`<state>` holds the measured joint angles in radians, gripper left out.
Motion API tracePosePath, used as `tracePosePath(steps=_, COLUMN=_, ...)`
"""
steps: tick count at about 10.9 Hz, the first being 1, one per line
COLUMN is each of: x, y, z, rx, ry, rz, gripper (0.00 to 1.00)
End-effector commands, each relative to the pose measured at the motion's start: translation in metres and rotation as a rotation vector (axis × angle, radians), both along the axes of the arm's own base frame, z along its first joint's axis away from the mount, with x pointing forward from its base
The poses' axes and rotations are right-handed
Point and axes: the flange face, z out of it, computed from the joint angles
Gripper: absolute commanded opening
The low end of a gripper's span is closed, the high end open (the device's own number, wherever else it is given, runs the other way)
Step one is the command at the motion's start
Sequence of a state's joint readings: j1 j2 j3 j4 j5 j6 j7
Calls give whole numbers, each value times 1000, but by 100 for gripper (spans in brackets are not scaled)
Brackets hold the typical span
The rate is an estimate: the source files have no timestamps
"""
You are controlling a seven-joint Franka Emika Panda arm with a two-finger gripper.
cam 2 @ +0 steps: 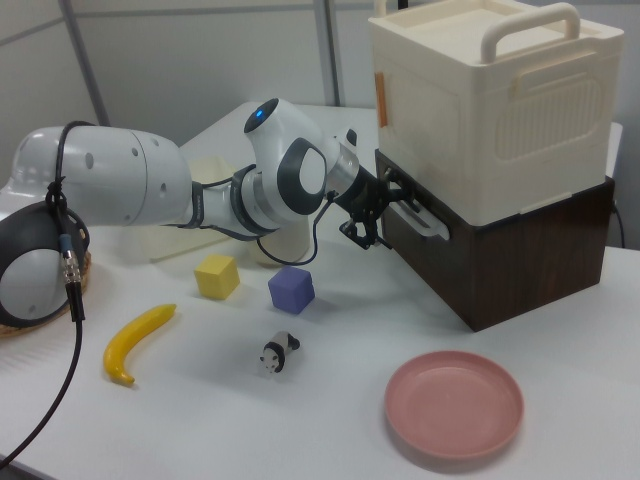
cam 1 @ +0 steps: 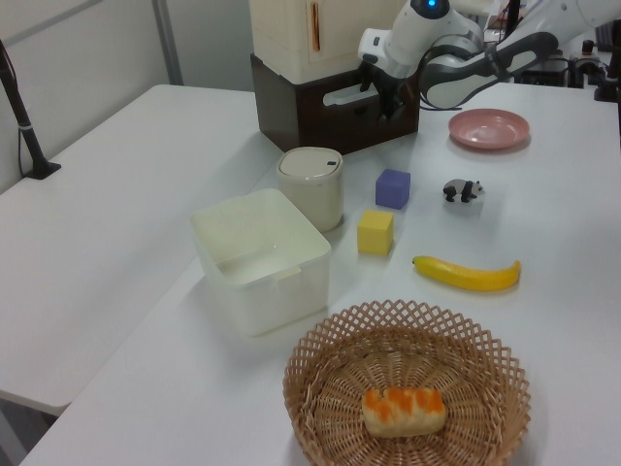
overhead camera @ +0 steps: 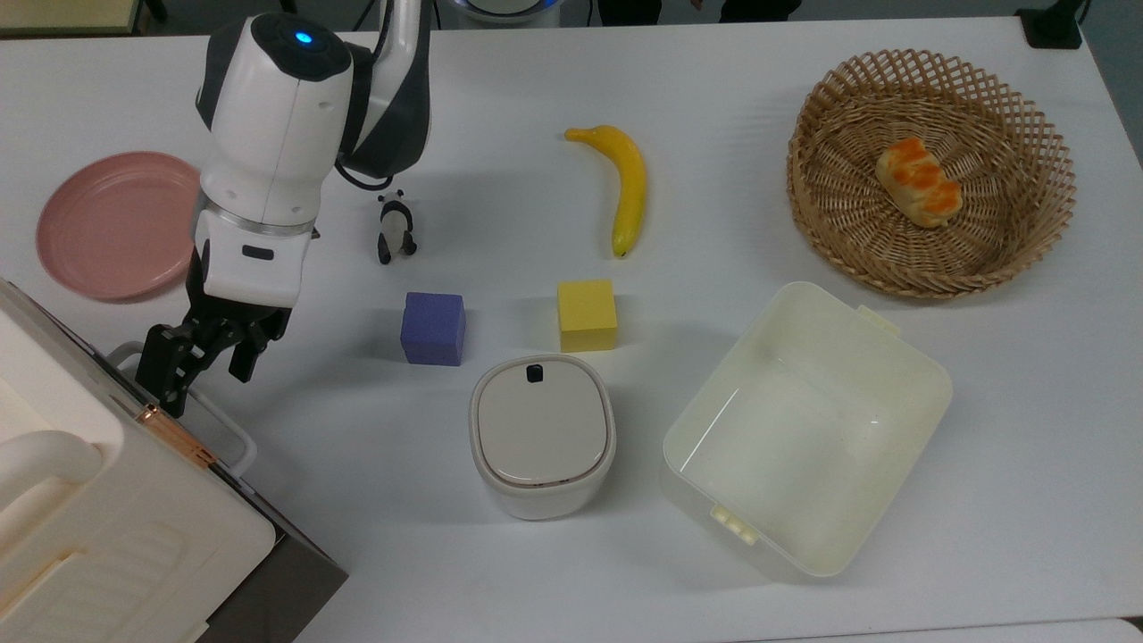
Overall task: Open the drawer
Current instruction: 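Lower the gripper and hook it onto the white drawer handle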
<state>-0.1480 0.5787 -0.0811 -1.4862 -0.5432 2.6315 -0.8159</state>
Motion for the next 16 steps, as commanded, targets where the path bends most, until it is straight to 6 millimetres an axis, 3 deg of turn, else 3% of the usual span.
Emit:
tracePosePath(steps=1, x=-1, y=2, z=12, rx=-9, ry=-26, rz=19, gripper=85)
tracePosePath(steps=3, x=-2, y=10, z=29, rx=17, ry=-63, rz=-5, gripper=86)
tracePosePath(steps=8, x=-6, y=15, z=32, rx=48, ry=-87, rz=-50, gripper=84)
tracePosePath(steps=10, x=-11, y=19, z=28, rx=53, ry=-74, rz=-49, gripper=71)
tracePosePath(steps=16, x=-10, y=26, z=26, rx=51, ry=-70, rz=-38, gripper=54)
